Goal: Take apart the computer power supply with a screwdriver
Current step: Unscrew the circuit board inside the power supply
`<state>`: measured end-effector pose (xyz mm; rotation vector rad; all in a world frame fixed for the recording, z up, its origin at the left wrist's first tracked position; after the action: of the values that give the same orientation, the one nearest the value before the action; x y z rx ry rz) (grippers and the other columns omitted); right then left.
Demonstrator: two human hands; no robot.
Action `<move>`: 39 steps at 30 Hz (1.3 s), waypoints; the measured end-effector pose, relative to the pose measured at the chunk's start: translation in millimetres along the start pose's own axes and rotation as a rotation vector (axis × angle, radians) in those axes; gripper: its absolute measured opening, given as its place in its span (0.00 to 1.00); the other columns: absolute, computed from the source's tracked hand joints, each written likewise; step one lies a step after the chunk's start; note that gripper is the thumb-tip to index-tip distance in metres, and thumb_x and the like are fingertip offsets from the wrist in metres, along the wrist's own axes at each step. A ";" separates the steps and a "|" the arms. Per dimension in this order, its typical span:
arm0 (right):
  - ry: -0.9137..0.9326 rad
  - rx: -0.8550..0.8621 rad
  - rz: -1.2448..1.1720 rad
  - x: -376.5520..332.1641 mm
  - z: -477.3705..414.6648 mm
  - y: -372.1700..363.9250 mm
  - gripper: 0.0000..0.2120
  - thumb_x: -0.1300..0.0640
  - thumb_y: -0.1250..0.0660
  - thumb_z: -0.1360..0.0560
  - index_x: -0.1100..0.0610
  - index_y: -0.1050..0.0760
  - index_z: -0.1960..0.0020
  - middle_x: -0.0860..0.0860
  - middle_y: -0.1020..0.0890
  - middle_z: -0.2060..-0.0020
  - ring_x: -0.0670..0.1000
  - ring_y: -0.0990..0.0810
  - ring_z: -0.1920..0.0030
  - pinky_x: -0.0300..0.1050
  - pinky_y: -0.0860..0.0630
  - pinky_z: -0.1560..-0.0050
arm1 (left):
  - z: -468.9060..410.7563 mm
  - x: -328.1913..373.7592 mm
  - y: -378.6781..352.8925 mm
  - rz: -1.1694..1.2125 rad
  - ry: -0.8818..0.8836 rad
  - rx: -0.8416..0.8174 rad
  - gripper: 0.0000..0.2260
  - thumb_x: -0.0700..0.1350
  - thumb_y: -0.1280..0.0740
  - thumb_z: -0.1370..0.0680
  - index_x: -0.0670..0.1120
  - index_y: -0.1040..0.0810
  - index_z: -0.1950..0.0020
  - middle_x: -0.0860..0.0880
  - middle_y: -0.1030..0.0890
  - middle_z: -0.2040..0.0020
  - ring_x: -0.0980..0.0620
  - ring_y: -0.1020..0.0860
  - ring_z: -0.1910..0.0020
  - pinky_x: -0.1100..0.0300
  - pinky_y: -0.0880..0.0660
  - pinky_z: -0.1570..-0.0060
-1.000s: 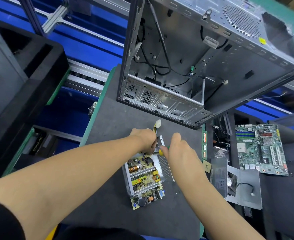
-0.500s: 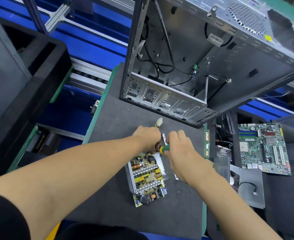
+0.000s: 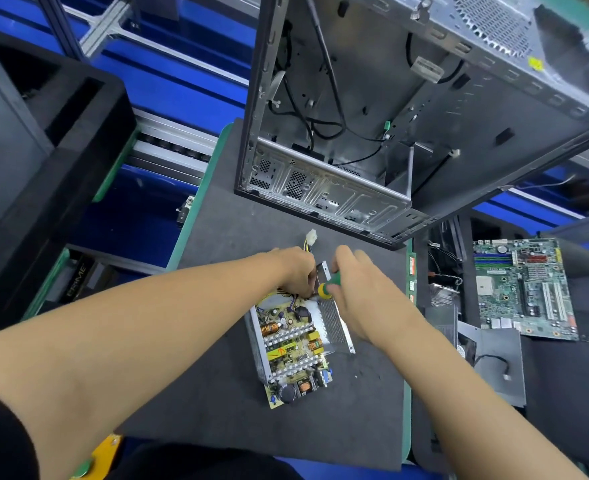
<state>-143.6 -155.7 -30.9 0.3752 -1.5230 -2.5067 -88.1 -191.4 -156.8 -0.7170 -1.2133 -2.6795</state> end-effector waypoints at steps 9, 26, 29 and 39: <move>0.008 -0.029 0.021 -4.6 4.8 7.7 0.15 0.44 0.45 0.18 0.56 0.40 0.46 0.53 0.29 0.58 0.58 0.28 0.64 0.49 0.34 0.65 | -4.0 -8.3 -3.6 0.026 0.016 0.004 0.12 0.47 0.34 0.23 0.49 0.26 0.67 0.53 0.26 0.63 0.47 0.27 0.58 0.58 0.34 0.61; -0.050 0.026 0.142 2.4 4.5 8.5 0.19 0.37 0.51 0.19 0.54 0.42 0.51 0.49 0.31 0.66 0.58 0.31 0.68 0.50 0.37 0.69 | -0.7 -11.2 -2.5 0.048 0.058 0.041 0.11 0.45 0.37 0.23 0.46 0.30 0.65 0.48 0.28 0.64 0.44 0.24 0.60 0.57 0.34 0.63; 0.005 -0.024 0.051 -0.1 0.7 5.3 0.09 0.49 0.46 0.17 0.54 0.41 0.48 0.52 0.29 0.57 0.59 0.28 0.63 0.51 0.31 0.64 | -1.7 -12.0 -2.2 0.055 0.060 0.049 0.12 0.45 0.36 0.24 0.48 0.29 0.67 0.50 0.29 0.66 0.46 0.28 0.63 0.57 0.33 0.59; -0.036 0.015 0.093 -0.5 0.7 6.1 0.17 0.42 0.49 0.18 0.56 0.41 0.47 0.54 0.29 0.60 0.62 0.26 0.62 0.51 0.32 0.65 | -7.9 -9.1 -5.2 -0.004 0.106 0.014 0.08 0.45 0.37 0.22 0.47 0.32 0.61 0.50 0.28 0.60 0.46 0.28 0.56 0.53 0.33 0.53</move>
<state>-143.2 -157.8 -25.1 0.2571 -1.5364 -2.4449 -84.6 -194.4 -169.1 -0.5630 -1.2075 -2.6718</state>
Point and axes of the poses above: each hand's wrist, its own z-axis away from the middle knuckle, its own y-axis out of the back of the hand, x = y × z, the point moved 10 cm from there along -z, towards the middle knuckle
